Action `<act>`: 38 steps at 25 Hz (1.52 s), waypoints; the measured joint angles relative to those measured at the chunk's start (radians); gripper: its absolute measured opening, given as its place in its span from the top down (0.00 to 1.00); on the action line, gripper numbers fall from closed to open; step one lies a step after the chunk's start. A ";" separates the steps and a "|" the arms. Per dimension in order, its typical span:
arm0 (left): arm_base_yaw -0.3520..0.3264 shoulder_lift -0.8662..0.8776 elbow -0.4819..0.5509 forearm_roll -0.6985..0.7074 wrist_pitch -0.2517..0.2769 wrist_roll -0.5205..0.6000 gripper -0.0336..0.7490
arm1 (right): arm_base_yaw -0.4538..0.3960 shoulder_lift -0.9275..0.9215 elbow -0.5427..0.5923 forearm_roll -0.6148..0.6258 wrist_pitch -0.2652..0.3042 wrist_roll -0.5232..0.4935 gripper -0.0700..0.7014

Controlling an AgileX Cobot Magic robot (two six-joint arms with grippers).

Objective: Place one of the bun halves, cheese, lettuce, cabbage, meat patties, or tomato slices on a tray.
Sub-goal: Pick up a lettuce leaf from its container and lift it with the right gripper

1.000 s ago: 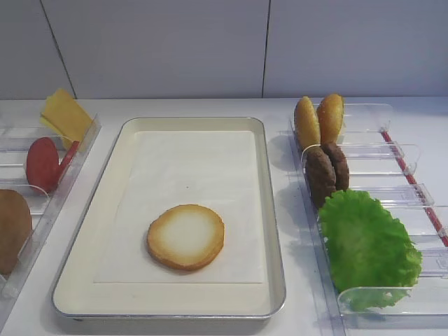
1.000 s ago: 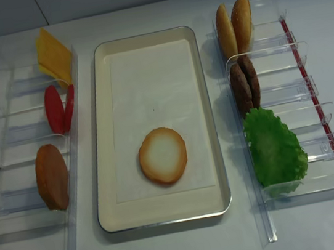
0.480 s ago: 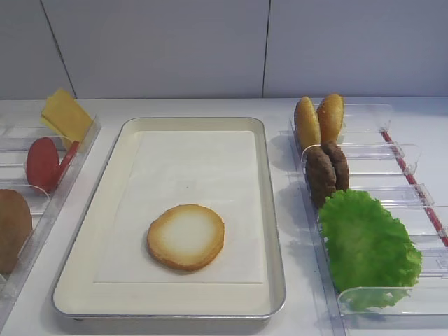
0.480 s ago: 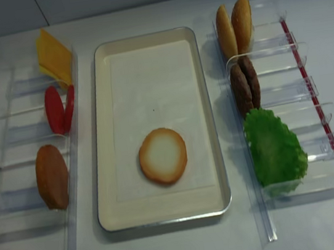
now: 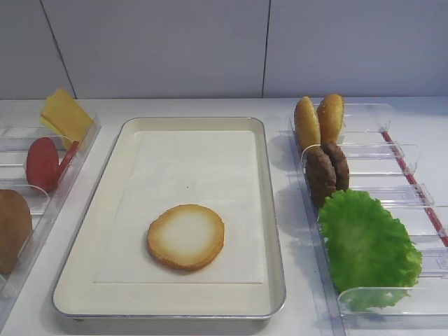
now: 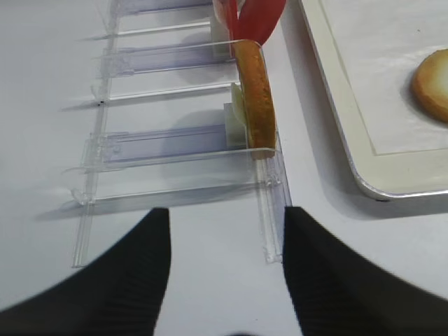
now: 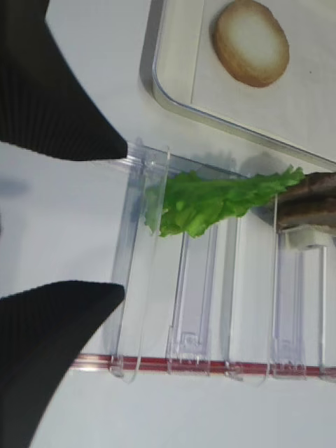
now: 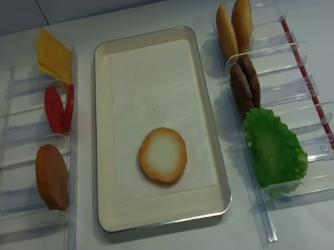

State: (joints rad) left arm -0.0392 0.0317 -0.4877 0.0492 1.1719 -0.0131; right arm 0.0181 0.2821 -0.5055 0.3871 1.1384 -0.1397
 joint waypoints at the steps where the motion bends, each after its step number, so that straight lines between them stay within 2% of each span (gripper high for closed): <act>1: 0.000 0.000 0.000 0.000 0.000 0.000 0.50 | 0.000 0.026 -0.003 0.019 0.000 -0.011 0.37; 6: 0.000 0.000 0.000 0.000 0.000 0.000 0.50 | 0.000 0.144 -0.049 0.082 -0.018 -0.051 0.34; 15: 0.000 0.000 0.000 0.000 0.000 0.000 0.50 | 0.000 0.406 -0.079 0.257 -0.037 -0.252 0.34; 29: 0.000 0.000 0.000 0.000 0.000 0.000 0.50 | 0.000 0.702 -0.165 0.304 -0.074 -0.431 0.35; 38: 0.000 0.000 0.000 0.000 0.000 0.000 0.50 | 0.000 0.794 -0.168 0.336 -0.090 -0.480 0.35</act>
State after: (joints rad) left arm -0.0392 0.0317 -0.4877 0.0492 1.1719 -0.0131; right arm 0.0181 1.0759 -0.6731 0.7226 1.0488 -0.6199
